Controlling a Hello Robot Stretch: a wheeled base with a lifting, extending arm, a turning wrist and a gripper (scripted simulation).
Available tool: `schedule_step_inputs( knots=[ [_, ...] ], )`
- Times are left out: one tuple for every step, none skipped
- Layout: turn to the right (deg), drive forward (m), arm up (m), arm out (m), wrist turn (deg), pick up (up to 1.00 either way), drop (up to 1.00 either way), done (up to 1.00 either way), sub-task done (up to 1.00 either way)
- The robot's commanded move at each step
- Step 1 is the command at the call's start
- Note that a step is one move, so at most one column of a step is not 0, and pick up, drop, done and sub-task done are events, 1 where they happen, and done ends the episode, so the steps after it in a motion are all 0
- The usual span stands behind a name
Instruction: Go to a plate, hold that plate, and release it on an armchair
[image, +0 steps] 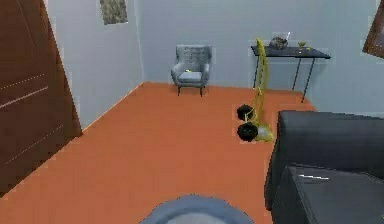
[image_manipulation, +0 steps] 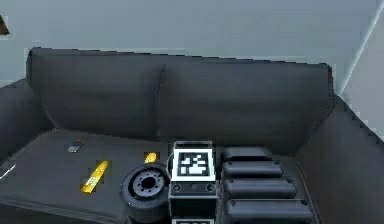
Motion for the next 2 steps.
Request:
schedule_step_inputs(
  knots=[
    [0.0,1.0,0.0,0.0,0.0,0.0,0.0,0.0,0.0],
    [-3.0,0.0,0.0,0.0,0.0,0.0,0.0,0.0,0.0]
  ],
)
